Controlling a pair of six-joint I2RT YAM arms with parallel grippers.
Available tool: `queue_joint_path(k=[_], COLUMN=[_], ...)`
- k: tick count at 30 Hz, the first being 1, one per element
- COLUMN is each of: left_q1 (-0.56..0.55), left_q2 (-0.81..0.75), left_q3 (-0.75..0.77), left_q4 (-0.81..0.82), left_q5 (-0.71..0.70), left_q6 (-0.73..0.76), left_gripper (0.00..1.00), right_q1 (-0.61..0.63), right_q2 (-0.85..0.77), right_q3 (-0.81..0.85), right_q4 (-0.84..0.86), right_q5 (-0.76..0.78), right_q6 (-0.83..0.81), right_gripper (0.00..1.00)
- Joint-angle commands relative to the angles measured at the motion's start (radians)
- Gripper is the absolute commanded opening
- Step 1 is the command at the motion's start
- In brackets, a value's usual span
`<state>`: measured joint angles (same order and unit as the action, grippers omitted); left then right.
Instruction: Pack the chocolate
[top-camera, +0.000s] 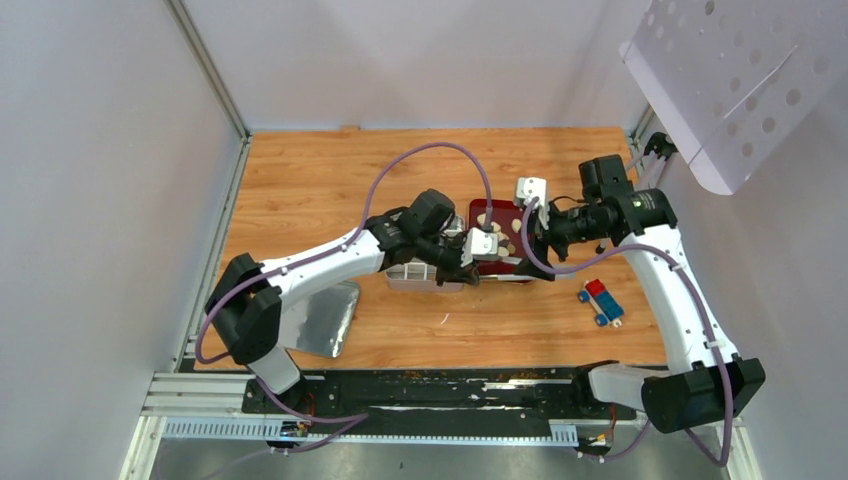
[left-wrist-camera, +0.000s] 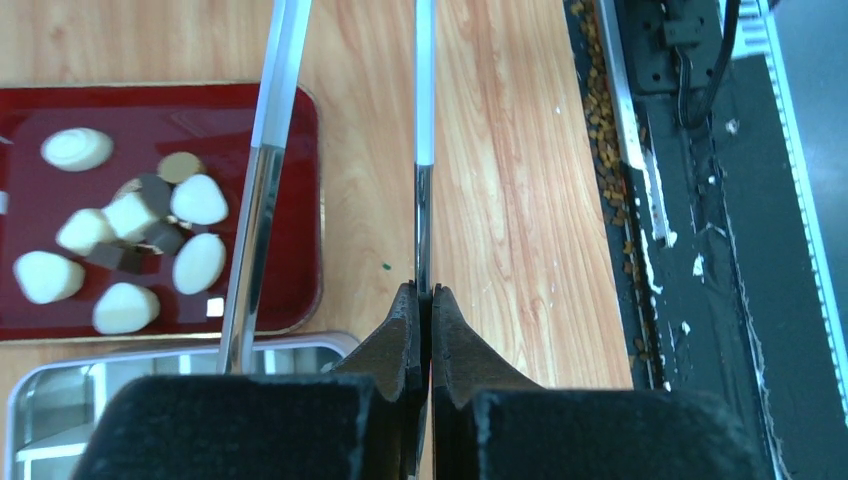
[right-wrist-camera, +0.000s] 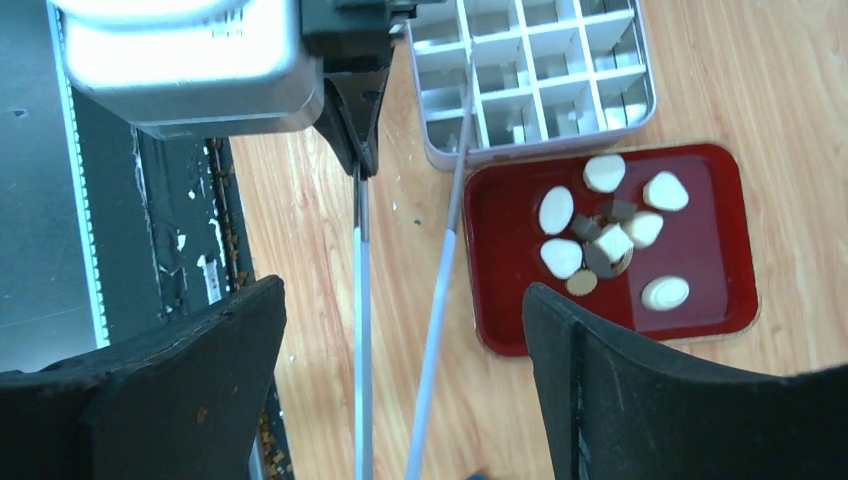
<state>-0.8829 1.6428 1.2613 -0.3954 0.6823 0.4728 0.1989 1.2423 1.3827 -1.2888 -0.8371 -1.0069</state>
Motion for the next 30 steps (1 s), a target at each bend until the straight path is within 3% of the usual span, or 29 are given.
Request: queue_joint_path(k=[1, 13, 19, 30], left_q1=[0.014, 0.019, 0.021, 0.045], left_q2=[-0.111, -0.119, -0.125, -0.154], left_q3=[-0.005, 0.005, 0.001, -0.057], left_q4=[0.151, 0.14, 0.138, 0.229], left_q5=[0.038, 0.037, 0.031, 0.017], left_q6=[-0.101, -0.063, -0.056, -0.12], left_gripper=[0.0, 0.0, 0.0, 0.0], right_q1=[0.071, 0.139, 0.152, 0.154], right_q2=[-0.029, 0.028, 0.007, -0.017], right_q3=[-0.04, -0.037, -0.083, -0.13], right_q4=[0.138, 0.133, 0.241, 0.215], right_q5=[-0.019, 0.076, 0.152, 0.16], right_q6=[0.059, 0.061, 0.111, 0.084], right_gripper=[0.89, 0.85, 0.82, 0.79])
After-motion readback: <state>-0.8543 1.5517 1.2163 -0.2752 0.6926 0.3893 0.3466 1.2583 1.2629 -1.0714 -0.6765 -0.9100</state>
